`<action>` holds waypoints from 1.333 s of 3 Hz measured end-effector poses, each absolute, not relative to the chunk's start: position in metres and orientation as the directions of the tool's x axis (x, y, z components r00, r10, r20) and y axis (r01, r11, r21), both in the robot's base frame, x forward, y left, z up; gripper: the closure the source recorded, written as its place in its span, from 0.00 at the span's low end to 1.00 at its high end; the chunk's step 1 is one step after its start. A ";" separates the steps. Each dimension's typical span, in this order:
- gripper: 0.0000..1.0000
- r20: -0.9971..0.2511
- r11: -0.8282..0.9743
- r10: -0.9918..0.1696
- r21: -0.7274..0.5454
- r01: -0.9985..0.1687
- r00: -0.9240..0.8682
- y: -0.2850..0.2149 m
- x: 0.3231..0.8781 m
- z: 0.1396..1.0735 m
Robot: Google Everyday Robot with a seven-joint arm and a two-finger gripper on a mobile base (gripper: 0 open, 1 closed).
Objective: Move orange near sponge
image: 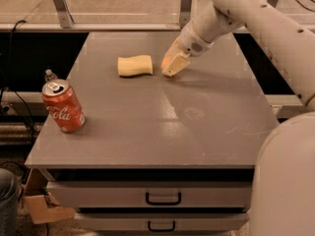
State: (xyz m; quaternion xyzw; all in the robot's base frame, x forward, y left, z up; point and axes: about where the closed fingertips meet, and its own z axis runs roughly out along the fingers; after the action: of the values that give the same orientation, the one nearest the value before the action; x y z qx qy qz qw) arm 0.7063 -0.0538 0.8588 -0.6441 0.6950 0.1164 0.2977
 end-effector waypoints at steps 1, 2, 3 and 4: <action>1.00 -0.578 0.101 -0.815 -0.221 -0.970 0.046 -0.029 0.716 0.855; 1.00 -0.583 0.074 -0.810 -0.206 -0.976 0.062 -0.014 0.719 0.849; 0.82 -0.583 0.071 -0.810 -0.202 -0.977 0.062 -0.012 0.719 0.846; 0.59 -0.583 0.067 -0.810 -0.199 -0.978 0.063 -0.009 0.719 0.844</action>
Offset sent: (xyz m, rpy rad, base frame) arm 0.0172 0.0537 -0.0118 0.0298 0.0230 0.1072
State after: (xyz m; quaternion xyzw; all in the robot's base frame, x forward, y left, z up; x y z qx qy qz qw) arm 0.7190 -0.0093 0.8435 -0.6677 0.6695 0.1433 0.2924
